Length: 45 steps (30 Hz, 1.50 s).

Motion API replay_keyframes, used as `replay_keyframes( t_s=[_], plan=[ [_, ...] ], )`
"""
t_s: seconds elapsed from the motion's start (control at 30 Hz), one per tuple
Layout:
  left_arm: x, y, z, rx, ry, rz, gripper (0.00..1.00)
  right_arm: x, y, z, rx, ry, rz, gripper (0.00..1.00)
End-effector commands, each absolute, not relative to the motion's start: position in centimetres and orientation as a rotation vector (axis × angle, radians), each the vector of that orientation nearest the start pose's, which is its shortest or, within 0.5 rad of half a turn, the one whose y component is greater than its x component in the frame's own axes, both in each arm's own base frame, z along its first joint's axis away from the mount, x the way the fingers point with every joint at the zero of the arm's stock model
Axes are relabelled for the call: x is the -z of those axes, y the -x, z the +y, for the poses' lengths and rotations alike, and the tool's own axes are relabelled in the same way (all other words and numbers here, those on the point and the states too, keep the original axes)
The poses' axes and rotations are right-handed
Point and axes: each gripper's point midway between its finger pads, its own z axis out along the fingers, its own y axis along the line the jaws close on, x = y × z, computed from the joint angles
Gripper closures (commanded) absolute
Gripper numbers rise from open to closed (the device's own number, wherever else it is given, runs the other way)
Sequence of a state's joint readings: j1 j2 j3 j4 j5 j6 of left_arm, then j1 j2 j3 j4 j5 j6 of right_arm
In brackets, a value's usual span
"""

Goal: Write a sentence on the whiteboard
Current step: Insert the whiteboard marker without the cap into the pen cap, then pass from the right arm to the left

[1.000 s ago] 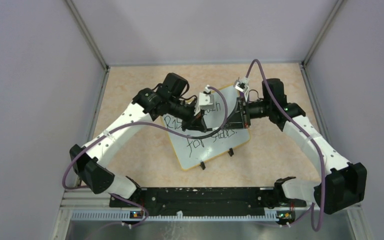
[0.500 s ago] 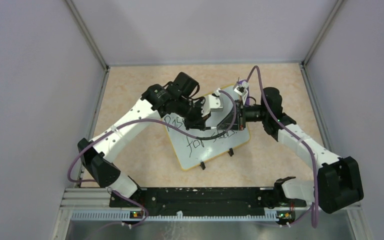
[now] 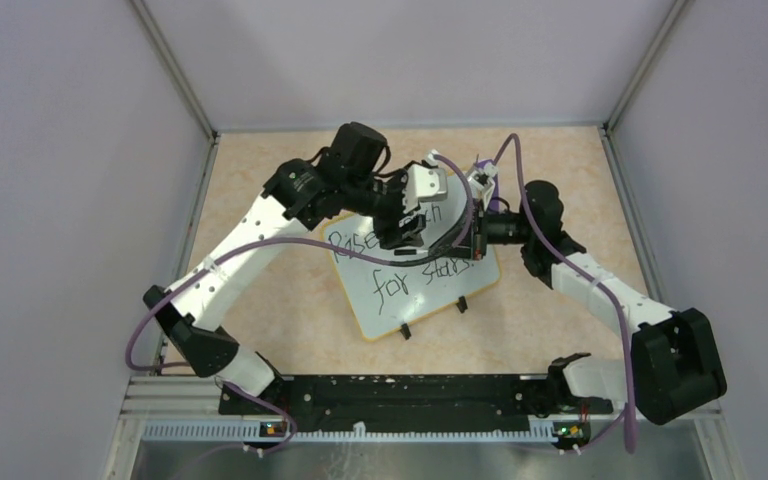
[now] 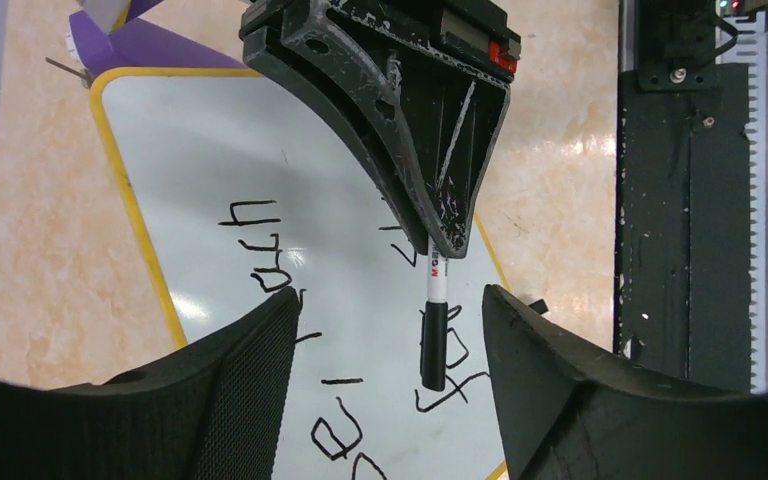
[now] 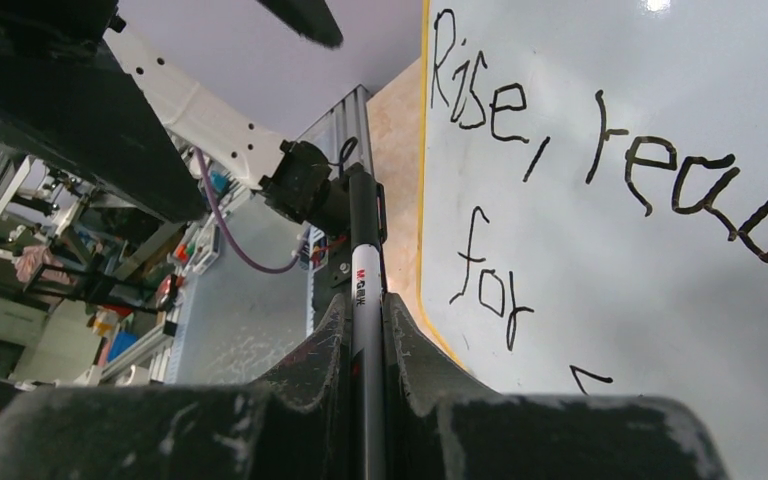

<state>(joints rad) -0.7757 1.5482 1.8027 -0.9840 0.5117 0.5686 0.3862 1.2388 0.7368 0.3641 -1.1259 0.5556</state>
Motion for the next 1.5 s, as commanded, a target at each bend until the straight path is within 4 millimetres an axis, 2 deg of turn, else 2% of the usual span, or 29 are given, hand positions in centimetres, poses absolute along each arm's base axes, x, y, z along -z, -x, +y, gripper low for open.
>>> replay_keyframes(
  t_s=[0.0,0.13,0.23,0.37,0.7,0.83,0.93,1.03,1.17,1.27,1.33,1.47],
  plan=[
    [-35.3,-22.2,-31.1,0.748,-1.572,1.478,0.26,-25.9,-21.6,27.3,-1.604,0.813,1.679,1.00],
    [-33.2,-21.7,-29.2,0.718,-1.588,1.522,0.24,-26.7,-21.1,27.3,-1.632,0.825,1.662,1.00],
    [-32.0,-21.9,-27.7,0.633,-1.586,1.531,0.25,-27.2,-20.6,27.2,-1.658,0.839,1.649,1.00],
    [-30.0,-22.1,-26.7,0.572,-1.601,1.574,0.26,-28.0,-20.2,27.2,-1.689,0.836,1.638,1.00],
    [-27.3,-22.2,-27.4,0.553,-1.661,1.604,0.33,-29.1,-19.9,27.4,-1.732,0.820,1.630,1.00],
    [-27.1,-22.2,-28.3,0.548,-1.667,1.600,0.38,-29.0,-19.7,27.5,-1.741,0.824,1.633,1.00],
    [-26.6,-22.3,-28.7,0.537,-1.680,1.609,0.45,-29.0,-19.6,27.6,-1.746,0.828,1.631,1.00],
    [-26.3,-22.3,-29.0,0.532,-1.686,1.612,0.56,-29.0,-19.5,27.6,-1.751,0.830,1.632,1.00],
    [-25.9,-21.9,-29.7,0.556,-1.703,1.614,0.79,-29.0,-19.5,27.7,-1.761,0.822,1.630,1.00],
    [-26.1,-21.4,-30.4,0.590,-1.710,1.608,0.93,-29.1,-19.6,27.9,-1.759,0.816,1.626,1.00],
    [-26.3,-21.3,-30.9,0.611,-1.704,1.608,0.99,-29.0,-19.7,27.9,-1.753,0.813,1.629,1.00],
    [-26.7,-21.3,-31.8,0.653,-1.691,1.608,1.00,-28.4,-19.7,28.3,-1.741,0.829,1.654,1.00]
  ],
)
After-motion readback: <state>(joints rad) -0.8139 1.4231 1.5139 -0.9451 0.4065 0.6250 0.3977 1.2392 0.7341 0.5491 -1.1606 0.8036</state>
